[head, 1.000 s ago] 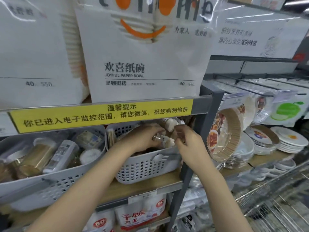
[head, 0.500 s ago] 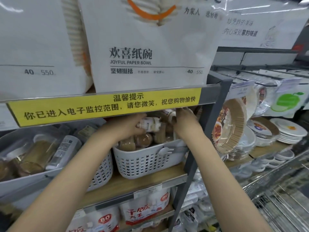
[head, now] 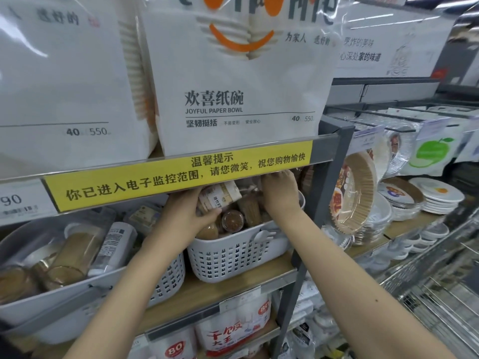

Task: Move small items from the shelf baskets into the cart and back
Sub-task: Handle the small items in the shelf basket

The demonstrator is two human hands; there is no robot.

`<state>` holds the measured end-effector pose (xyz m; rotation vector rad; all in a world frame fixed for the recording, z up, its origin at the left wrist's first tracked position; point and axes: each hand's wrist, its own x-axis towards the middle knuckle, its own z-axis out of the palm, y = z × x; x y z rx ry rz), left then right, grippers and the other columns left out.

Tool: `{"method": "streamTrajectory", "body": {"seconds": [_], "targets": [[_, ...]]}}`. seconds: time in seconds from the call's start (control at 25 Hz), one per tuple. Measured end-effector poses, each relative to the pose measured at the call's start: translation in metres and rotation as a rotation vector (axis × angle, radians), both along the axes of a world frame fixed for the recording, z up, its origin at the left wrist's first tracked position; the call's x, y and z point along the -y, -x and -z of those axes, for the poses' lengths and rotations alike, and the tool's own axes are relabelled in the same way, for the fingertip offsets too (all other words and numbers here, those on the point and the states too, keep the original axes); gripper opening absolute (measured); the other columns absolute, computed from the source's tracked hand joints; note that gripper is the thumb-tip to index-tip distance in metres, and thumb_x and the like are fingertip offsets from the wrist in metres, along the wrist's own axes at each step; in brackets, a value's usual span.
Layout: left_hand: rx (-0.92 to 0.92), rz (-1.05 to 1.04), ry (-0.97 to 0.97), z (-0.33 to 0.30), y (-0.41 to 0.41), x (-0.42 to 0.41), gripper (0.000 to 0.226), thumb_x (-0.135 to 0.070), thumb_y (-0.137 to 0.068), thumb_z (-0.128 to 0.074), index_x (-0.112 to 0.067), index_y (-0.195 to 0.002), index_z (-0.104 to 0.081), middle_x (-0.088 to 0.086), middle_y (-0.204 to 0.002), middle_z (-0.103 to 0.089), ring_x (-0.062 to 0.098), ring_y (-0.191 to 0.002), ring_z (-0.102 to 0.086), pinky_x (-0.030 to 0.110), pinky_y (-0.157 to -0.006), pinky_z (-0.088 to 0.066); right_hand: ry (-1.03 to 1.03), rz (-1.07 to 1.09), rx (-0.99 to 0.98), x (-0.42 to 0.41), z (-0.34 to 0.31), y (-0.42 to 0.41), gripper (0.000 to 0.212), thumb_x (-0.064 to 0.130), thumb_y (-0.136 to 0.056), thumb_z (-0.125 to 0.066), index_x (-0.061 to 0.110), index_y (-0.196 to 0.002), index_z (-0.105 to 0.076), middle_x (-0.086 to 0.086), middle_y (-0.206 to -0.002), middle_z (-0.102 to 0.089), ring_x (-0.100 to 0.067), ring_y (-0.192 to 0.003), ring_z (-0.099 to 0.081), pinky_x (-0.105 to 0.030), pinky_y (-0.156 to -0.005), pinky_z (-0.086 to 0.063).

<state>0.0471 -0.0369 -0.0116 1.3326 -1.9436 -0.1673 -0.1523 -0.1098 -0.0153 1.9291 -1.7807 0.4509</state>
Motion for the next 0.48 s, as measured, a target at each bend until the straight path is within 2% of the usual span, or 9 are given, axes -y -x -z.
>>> {"method": "streamTrajectory", "body": {"seconds": [0.04,0.12,0.16,0.24,0.36,0.4,0.48], "targets": [[-0.025,-0.014,0.010,0.003,-0.002,-0.002,0.058,-0.024,-0.079,-0.073,-0.022,-0.132,-0.048,-0.002,-0.129,-0.055,0.016,-0.119,-0.047,0.025,-0.091,-0.034,-0.001,-0.031,0.061,-0.008,-0.002,0.002,0.047,0.034,-0.056,-0.089,0.015,-0.095,-0.069,-0.006,-0.097,-0.067,-0.021,-0.084,-0.064,-0.024,-0.060,-0.044],[-0.067,-0.051,0.016,0.007,-0.006,-0.007,0.061,-0.024,-0.078,-0.074,-0.022,-0.133,-0.047,0.001,-0.131,-0.053,0.021,-0.122,-0.045,0.034,-0.096,-0.039,-0.045,-0.147,0.269,-0.026,-0.002,0.004,0.058,0.029,-0.074,-0.077,0.008,-0.123,-0.054,-0.014,-0.126,-0.051,-0.029,-0.099,-0.059,-0.029,-0.060,-0.043],[-0.086,-0.055,0.028,0.010,-0.006,-0.010,0.061,-0.023,-0.077,-0.074,-0.022,-0.132,-0.047,0.002,-0.130,-0.052,0.022,-0.121,-0.045,0.038,-0.096,-0.040,-0.024,-0.224,0.369,-0.037,0.001,0.004,0.059,0.027,-0.076,-0.073,0.003,-0.125,-0.050,-0.017,-0.127,-0.048,-0.033,-0.100,-0.057,-0.032,-0.061,-0.045],[-0.133,-0.044,0.053,0.013,-0.003,-0.019,0.058,-0.019,-0.074,-0.076,-0.019,-0.125,-0.050,0.000,-0.122,-0.052,0.023,-0.117,-0.046,0.037,-0.089,-0.041,0.106,-0.332,0.522,-0.062,0.007,0.005,0.054,0.026,-0.071,-0.073,0.000,-0.114,-0.054,-0.015,-0.114,-0.050,-0.032,-0.093,-0.056,-0.033,-0.059,-0.046],[-0.200,-0.022,0.047,0.020,0.005,-0.037,0.055,-0.016,-0.071,-0.079,-0.019,-0.119,-0.052,-0.008,-0.107,-0.049,0.016,-0.107,-0.048,0.030,-0.079,-0.037,0.112,-0.355,0.684,-0.098,0.018,0.006,0.051,0.015,-0.067,-0.076,0.006,-0.112,-0.054,0.001,-0.111,-0.042,-0.013,-0.100,-0.048,-0.015,-0.075,-0.038],[-0.218,0.010,0.037,0.023,0.009,-0.043,0.057,-0.017,-0.071,-0.079,-0.020,-0.121,-0.051,-0.009,-0.109,-0.049,0.013,-0.108,-0.047,0.030,-0.081,-0.039,0.120,-0.367,0.740,-0.109,0.021,0.008,0.052,0.013,-0.066,-0.075,0.006,-0.114,-0.054,0.003,-0.112,-0.040,-0.006,-0.102,-0.045,-0.009,-0.081,-0.035],[-0.251,0.101,0.017,0.027,0.019,-0.053,0.062,-0.022,-0.072,-0.078,-0.027,-0.126,-0.048,-0.012,-0.117,-0.050,0.008,-0.112,-0.046,0.030,-0.090,-0.041,0.153,-0.371,0.850,-0.135,0.022,0.015,0.049,0.013,-0.067,-0.072,0.009,-0.113,-0.056,0.001,-0.111,-0.046,-0.001,-0.101,-0.045,-0.006,-0.086,-0.034]]}}
